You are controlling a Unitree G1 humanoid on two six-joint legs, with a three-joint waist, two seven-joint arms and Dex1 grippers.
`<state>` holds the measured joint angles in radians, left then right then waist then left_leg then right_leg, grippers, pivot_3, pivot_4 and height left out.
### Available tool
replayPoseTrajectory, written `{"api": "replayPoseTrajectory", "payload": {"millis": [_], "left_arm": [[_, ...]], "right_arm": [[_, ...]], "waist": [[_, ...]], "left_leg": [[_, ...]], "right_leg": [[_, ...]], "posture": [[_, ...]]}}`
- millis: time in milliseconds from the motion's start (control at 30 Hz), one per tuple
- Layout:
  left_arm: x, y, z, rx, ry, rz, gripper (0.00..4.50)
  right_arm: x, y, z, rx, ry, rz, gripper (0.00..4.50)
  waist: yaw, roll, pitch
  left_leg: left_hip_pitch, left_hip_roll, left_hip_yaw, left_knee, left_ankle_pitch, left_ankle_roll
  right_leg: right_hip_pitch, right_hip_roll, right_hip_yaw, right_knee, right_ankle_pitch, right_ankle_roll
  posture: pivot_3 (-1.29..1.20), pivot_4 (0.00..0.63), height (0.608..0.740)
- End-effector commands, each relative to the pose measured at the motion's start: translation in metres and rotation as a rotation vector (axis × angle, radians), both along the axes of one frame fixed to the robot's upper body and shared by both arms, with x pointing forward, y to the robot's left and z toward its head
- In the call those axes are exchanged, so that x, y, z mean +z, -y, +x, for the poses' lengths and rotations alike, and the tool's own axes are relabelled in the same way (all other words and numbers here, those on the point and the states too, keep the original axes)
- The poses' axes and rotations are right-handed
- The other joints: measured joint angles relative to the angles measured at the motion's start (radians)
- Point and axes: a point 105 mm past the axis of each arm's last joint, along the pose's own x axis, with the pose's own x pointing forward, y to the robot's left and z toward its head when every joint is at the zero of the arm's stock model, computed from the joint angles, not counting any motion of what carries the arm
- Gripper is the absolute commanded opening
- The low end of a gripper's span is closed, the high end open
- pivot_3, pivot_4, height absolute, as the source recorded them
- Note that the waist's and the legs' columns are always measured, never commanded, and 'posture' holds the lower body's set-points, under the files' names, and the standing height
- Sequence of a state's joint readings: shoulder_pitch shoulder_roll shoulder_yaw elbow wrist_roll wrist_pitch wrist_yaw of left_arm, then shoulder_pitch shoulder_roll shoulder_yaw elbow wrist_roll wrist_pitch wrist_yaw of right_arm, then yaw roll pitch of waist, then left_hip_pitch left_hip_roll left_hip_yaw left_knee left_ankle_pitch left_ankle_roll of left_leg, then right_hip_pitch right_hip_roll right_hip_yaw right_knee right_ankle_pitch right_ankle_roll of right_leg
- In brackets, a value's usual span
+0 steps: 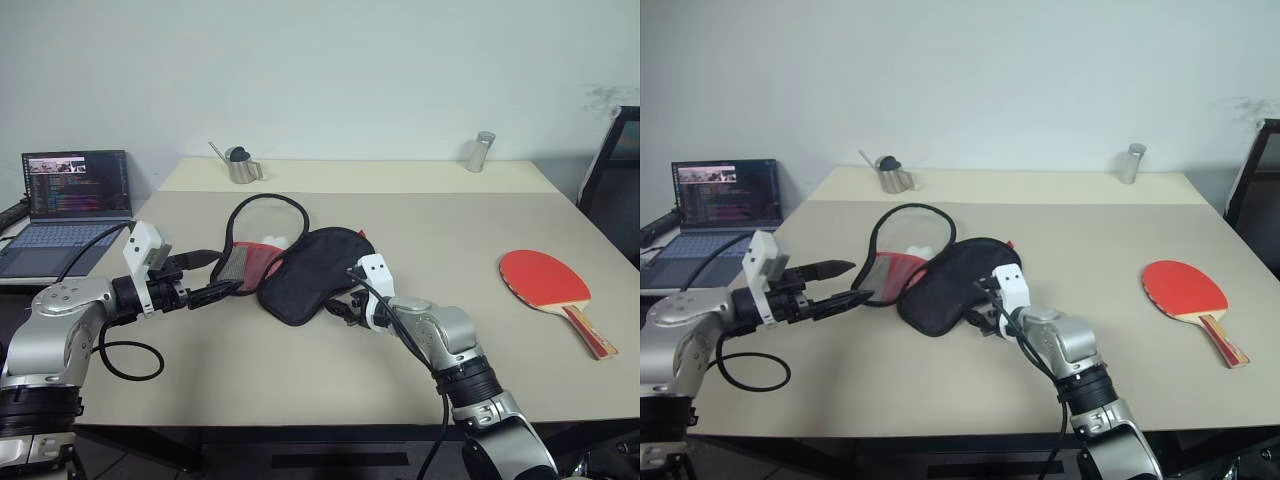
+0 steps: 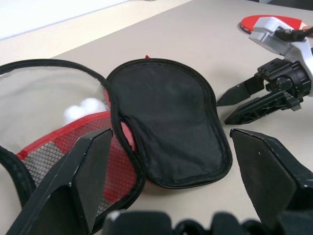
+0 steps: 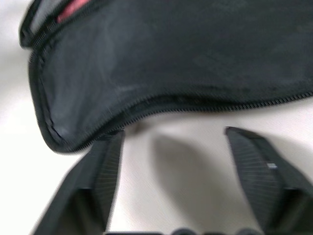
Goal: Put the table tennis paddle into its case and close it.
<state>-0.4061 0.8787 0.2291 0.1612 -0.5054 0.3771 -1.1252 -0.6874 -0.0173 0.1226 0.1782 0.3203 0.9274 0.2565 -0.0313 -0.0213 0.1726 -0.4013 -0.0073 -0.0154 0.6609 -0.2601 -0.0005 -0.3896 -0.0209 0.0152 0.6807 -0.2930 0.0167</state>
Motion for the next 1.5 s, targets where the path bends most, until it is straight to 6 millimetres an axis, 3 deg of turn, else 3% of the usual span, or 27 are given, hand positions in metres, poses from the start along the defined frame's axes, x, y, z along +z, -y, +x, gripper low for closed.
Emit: {"api": "replayPoseTrajectory", "payload": {"millis": [33, 267, 467, 667, 1000, 1233, 1433, 1500], "left_arm": [[0.016, -0.003, -0.002, -0.003, 0.06, 0.027, 4.23], [0.017, 0.003, -0.003, -0.033, 0.058, 0.035, 4.23], [0.018, 0.004, -0.002, -0.036, 0.061, 0.038, 4.23], [0.018, 0.004, -0.002, -0.031, 0.067, 0.04, 4.23], [0.017, 0.003, -0.002, -0.024, 0.07, 0.047, 4.23], [0.02, 0.006, 0.0, -0.035, 0.083, 0.045, 4.23], [0.047, 0.036, -0.001, -0.133, 0.16, -0.023, 4.23], [0.049, 0.041, -0.002, -0.15, 0.163, -0.03, 4.23]], "right_arm": [[0.021, -0.007, 0.0, 0.01, 0.015, 0.099, 4.49], [0.031, -0.019, -0.008, 0.045, -0.077, 0.222, 4.49], [0.028, -0.034, -0.011, 0.077, -0.085, 0.21, 4.49], [0.015, -0.038, 0.002, 0.059, 0.027, 0.049, 4.49], [0.028, -0.051, 0.006, 0.021, 0.008, 0.197, 4.49], [0.029, -0.053, 0.004, 0.002, -0.051, 0.253, 2.16], [0.022, -0.03, 0.009, -0.073, -0.173, 0.324, 0.06], [0.022, -0.024, 0.01, -0.084, -0.183, 0.326, 0.02]], "waist": [[-0.001, 0.0, 0.0], [-0.001, 0.0, 0.0], [-0.001, 0.0, 0.0], [-0.002, 0.0, 0.0], [-0.002, 0.0, 0.0], [-0.002, 0.0, 0.0], [0.001, 0.0, 0.0], [-0.002, 0.0, 0.0]], "left_leg": [[0.0, 0.0, 0.0, 0.0, 0.0, 0.0], [0.0, 0.0, 0.0, 0.0, 0.0, 0.0], [0.0, 0.0, 0.0, 0.0, 0.0, 0.0], [0.0, 0.0, 0.0, 0.0, 0.0, 0.0], [0.0, 0.0, 0.0, -0.001, 0.0, 0.0], [0.0, 0.0, 0.0, -0.001, 0.0, 0.0], [-0.001, 0.0, 0.0, 0.0, 0.0, 0.0], [0.0, 0.0, 0.0, -0.001, 0.0, 0.0]], "right_leg": [[0.0, 0.0, 0.0, 0.0, 0.0, 0.0], [0.0, 0.0, 0.0, 0.0, 0.0, 0.0], [-0.001, 0.0, 0.0, 0.0, 0.0, 0.0], [-0.001, 0.0, 0.0, 0.0, 0.0, 0.0], [-0.001, 0.0, 0.0, 0.0, 0.0, 0.0], [-0.001, 0.0, 0.0, 0.0, 0.0, 0.0], [0.0, -0.001, 0.0, 0.0, 0.0, 0.0], [0.0, -0.001, 0.0, 0.0, 0.0, 0.0]], "posture": [[0.0, 0.15, 0.74], [0.0, 0.15, 0.74], [0.0, 0.15, 0.74], [0.0, 0.15, 0.74], [0.0, 0.15, 0.74], [0.0, 0.15, 0.74], [0.0, 0.15, 0.74], [0.0, 0.15, 0.74]]}}
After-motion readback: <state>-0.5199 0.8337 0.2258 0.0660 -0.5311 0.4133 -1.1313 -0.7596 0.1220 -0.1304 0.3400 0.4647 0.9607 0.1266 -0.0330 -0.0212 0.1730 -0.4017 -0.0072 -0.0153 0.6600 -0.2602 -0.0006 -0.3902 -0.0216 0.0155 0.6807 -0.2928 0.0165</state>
